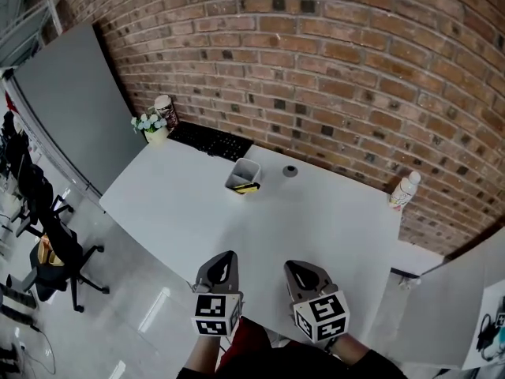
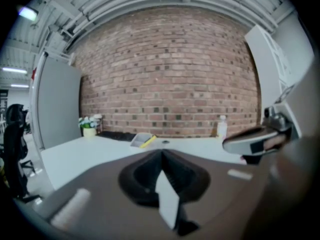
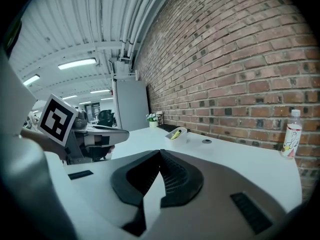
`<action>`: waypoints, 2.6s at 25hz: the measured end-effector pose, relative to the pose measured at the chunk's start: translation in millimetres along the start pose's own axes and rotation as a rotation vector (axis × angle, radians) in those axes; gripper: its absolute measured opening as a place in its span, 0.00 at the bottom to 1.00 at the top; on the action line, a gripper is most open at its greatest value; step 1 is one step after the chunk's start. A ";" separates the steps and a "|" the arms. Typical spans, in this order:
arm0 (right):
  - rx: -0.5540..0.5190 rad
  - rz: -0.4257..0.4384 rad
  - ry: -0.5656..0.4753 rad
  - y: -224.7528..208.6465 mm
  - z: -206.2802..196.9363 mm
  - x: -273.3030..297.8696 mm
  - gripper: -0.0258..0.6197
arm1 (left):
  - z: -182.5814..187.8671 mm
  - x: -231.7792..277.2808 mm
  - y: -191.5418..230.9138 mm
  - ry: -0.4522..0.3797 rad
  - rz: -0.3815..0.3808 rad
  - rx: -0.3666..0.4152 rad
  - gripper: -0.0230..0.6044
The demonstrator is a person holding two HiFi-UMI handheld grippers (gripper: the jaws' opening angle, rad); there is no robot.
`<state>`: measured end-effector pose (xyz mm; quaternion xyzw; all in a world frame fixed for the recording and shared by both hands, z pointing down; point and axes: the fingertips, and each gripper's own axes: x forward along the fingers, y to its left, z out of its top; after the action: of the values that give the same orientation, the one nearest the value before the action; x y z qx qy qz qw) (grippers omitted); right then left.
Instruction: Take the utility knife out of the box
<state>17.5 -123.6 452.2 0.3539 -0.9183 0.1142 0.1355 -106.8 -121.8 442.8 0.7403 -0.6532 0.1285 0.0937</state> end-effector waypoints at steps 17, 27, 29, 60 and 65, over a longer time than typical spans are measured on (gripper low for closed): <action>0.068 -0.210 0.059 -31.2 11.1 71.9 0.05 | 13.4 112.2 51.8 0.062 -0.210 0.066 0.12; 0.078 -0.269 0.076 -40.3 16.1 108.9 0.05 | 4.0 156.3 67.2 0.112 -0.274 0.108 0.21; 0.083 -0.283 0.085 -44.0 14.2 112.7 0.05 | 1.2 163.7 67.7 0.121 -0.284 0.114 0.23; 0.163 -0.357 0.165 -74.2 -22.1 151.1 0.05 | -27.7 250.5 50.7 0.195 -0.288 0.298 0.33; 0.157 -0.353 0.171 -77.2 -21.8 155.3 0.05 | -25.4 257.0 49.4 0.198 -0.287 0.302 0.32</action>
<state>-36.9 -269.0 532.5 0.5080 -0.8154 0.1894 0.2028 -128.3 -362.8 545.8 0.8149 -0.5021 0.2824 0.0629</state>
